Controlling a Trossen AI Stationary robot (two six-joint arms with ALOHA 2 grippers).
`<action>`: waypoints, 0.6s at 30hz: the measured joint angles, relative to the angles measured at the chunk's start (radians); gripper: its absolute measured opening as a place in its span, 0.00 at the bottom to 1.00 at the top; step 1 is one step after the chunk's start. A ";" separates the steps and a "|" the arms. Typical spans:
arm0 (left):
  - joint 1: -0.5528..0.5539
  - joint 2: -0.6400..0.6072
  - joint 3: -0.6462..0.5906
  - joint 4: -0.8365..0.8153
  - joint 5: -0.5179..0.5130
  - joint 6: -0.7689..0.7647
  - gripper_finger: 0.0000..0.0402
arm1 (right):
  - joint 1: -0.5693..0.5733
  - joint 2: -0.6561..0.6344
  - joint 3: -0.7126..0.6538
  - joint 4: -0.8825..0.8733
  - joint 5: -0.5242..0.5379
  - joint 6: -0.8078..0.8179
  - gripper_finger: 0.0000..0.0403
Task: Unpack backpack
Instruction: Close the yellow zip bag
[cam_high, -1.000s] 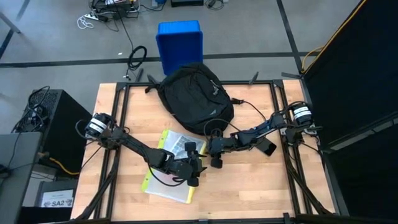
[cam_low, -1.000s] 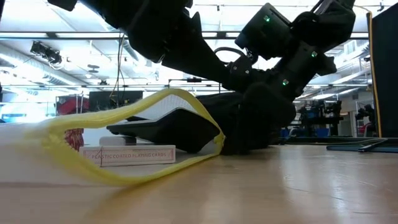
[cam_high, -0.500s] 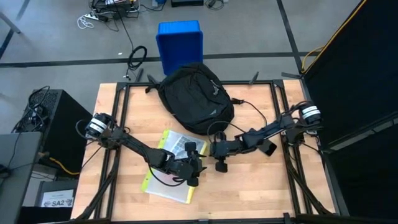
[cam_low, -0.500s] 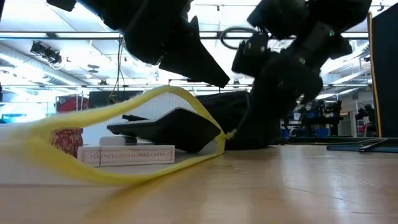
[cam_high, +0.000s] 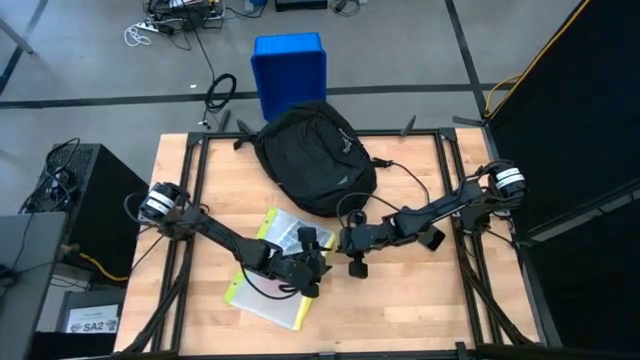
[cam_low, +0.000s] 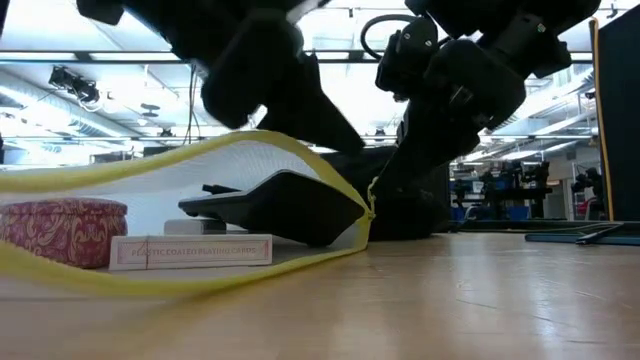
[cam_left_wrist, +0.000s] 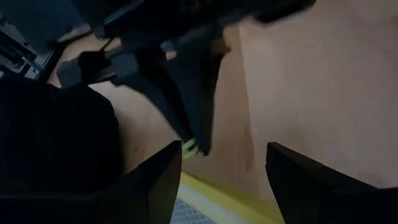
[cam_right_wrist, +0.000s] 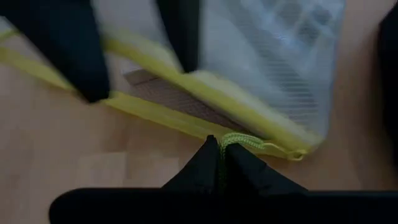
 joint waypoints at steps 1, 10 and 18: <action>0.003 0.001 0.000 -0.001 0.000 0.003 0.50 | 0.000 0.000 0.000 0.003 -0.002 0.005 0.00; 0.049 0.009 0.000 0.001 0.007 0.022 0.50 | -0.005 0.000 0.001 0.034 -0.070 0.017 0.00; 0.056 0.019 0.000 0.005 0.055 0.038 0.50 | -0.014 0.000 0.001 0.047 -0.110 0.024 0.00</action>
